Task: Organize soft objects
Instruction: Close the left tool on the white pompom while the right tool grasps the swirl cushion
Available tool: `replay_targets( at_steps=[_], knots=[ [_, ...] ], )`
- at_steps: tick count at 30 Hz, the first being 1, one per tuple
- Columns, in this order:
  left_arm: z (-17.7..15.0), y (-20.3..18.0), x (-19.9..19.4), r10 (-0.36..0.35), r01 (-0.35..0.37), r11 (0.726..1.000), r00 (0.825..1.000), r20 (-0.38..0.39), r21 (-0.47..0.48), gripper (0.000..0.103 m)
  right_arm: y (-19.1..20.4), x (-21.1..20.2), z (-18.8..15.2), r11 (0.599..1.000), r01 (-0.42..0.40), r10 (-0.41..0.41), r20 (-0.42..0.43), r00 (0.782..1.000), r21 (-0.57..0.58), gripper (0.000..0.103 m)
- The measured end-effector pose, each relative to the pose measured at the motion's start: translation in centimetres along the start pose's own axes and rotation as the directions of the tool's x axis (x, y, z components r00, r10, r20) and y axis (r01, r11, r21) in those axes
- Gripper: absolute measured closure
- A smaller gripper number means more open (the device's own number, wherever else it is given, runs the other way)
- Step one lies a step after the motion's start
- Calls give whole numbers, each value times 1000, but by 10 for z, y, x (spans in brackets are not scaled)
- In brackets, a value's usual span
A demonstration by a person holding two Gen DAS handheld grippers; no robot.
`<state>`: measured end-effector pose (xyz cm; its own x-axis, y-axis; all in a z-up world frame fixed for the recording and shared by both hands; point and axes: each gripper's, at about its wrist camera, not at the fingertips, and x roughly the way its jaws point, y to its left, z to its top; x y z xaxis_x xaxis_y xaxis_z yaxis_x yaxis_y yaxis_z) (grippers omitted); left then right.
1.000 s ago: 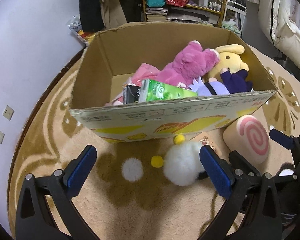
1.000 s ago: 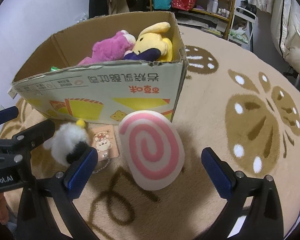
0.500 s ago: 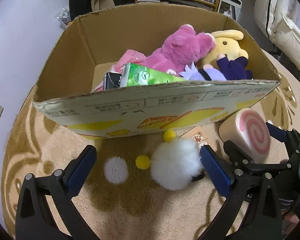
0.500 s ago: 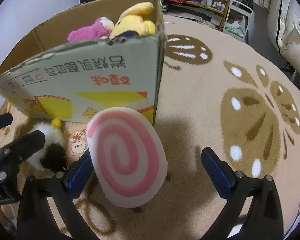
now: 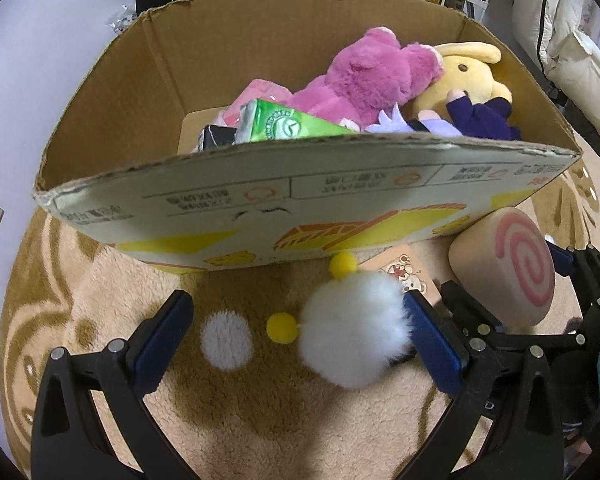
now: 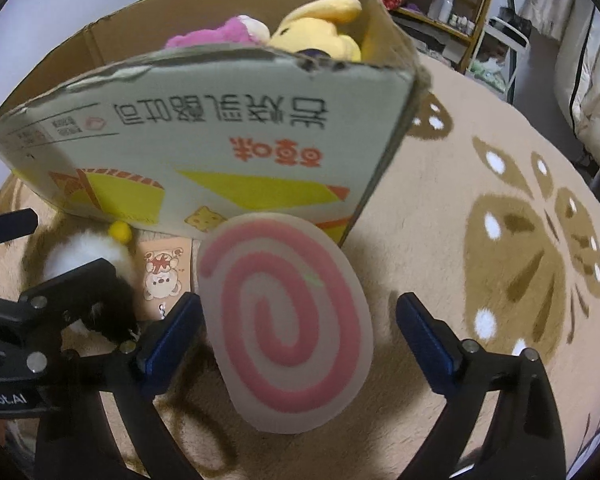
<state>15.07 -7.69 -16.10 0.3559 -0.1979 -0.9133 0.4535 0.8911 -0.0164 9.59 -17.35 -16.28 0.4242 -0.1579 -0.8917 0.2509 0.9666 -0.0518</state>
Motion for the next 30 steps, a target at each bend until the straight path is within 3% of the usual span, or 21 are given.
replay_targets(
  at_steps=[7,11,18,22,25,27,30],
  knots=[
    [2,-3,7,6,-6,1000,1000,-17,8,1,2,4,1,1000,-12,12,-14,1000,-10,17],
    [1,-5,12,8,-8,1000,1000,-28,8,1,9,4,3,999,-22,21,-11,1000,-30,30],
    [-3,5,26,-37,31,998,994,-104,-56,1,15,3,1,999,-36,35,-6,999,-34,37],
    [-4,7,29,-55,48,996,993,-108,-74,3,15,2,-1,998,-39,39,0,999,-48,41],
    [-4,7,28,-88,80,994,991,-98,-76,18,17,1,-2,998,-35,35,1,999,-57,42],
    [-5,5,27,-142,137,988,986,-82,-68,40,19,-2,-4,998,-35,35,1,999,-56,43],
    [-6,-1,25,-173,171,985,982,-78,-31,54,20,-2,-7,998,-32,32,2,999,-52,43]
  ],
)
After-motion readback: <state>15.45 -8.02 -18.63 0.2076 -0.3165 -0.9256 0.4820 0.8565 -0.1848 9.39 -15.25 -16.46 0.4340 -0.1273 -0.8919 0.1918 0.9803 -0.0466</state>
